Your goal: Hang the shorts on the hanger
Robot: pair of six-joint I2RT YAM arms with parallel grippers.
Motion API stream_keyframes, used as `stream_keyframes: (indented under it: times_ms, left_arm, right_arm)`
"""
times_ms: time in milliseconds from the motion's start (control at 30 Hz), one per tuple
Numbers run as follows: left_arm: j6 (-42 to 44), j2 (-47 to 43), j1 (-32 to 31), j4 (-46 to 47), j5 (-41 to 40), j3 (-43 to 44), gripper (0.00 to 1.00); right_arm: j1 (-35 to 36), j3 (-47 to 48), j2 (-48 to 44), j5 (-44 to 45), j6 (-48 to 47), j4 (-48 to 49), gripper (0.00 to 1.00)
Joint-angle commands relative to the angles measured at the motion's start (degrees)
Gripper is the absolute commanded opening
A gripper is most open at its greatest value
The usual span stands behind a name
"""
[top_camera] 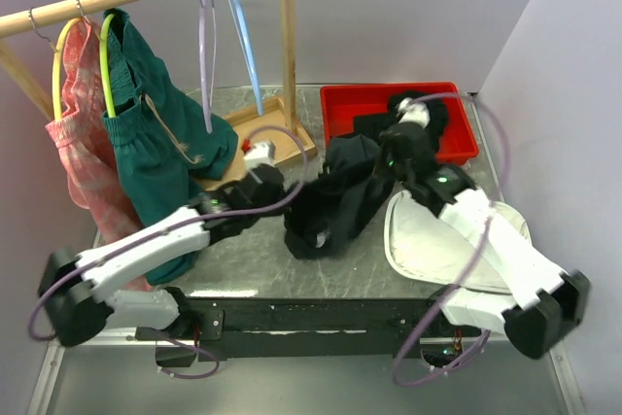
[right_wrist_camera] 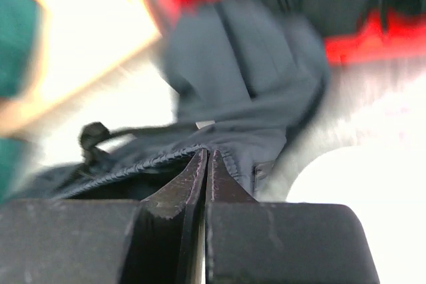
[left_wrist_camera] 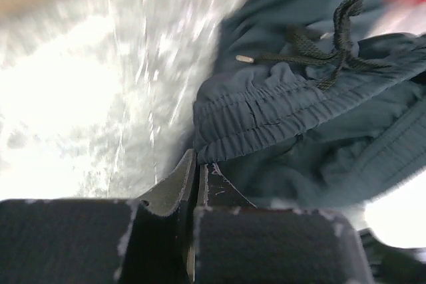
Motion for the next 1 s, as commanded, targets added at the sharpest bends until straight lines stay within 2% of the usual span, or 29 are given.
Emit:
stream_keyframes:
  times_ms: [0,133,300,533,700,767,833,933,967]
  left_arm:
    - [3.61,-7.93,1.28,-11.14,-6.67,7.58,0.01]
    - [5.89,-13.20,1.72,-15.80,-8.78,15.91,0.01]
    - [12.22,-15.32,1.80,-19.92,-9.39,27.00,0.01]
    - [18.38,-12.34,1.81,-23.97,-10.80,45.70,0.01]
    - [20.40,-9.70,1.72,-26.52,-11.86,55.99,0.01]
    - [20.58,-9.17,1.81,-27.75,-12.47,57.51,0.01]
    - [20.06,-9.08,1.72,-28.02,-12.56,56.55,0.01]
    - [17.96,-9.34,1.81,-28.29,-11.95,51.29,0.01]
    - [17.16,-9.34,1.81,-28.63,-11.86,49.88,0.01]
  right_arm:
    - [0.39,11.32,-6.66,3.11,-0.84,1.49,0.00]
    - [1.53,18.63,-8.42,2.15,-1.72,2.20,0.00]
    - [4.86,30.39,-7.19,0.91,-4.18,3.43,0.00]
    - [7.69,43.50,-2.63,-1.46,-6.38,3.96,0.00]
    - [8.21,54.23,2.03,-3.13,-7.08,0.18,0.00]
    - [8.21,56.95,3.09,-2.08,-7.52,-1.92,0.00]
    - [8.21,56.53,3.71,-1.29,-7.87,-2.98,0.00]
    - [7.60,50.05,2.40,-2.85,-6.65,-2.90,0.00]
    - [6.21,44.37,1.78,-4.61,-5.34,-2.64,0.00]
